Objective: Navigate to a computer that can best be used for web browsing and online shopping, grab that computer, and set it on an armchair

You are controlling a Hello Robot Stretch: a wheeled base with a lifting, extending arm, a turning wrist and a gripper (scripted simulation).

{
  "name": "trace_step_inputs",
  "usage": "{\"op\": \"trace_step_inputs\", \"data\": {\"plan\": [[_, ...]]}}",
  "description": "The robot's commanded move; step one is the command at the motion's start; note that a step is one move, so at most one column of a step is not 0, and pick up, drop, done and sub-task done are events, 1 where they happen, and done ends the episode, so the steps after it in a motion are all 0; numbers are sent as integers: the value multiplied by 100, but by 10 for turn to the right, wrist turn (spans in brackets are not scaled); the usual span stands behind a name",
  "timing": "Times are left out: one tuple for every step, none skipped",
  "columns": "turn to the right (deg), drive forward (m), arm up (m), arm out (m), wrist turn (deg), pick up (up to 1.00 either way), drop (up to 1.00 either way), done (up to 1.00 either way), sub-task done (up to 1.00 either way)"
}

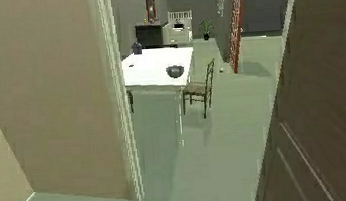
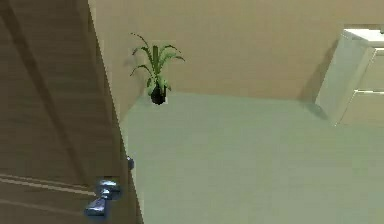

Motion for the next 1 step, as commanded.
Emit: {"op": "trace_step_inputs", "data": {"plan": [[0,100,0,0,0,0,0,0,0]]}}
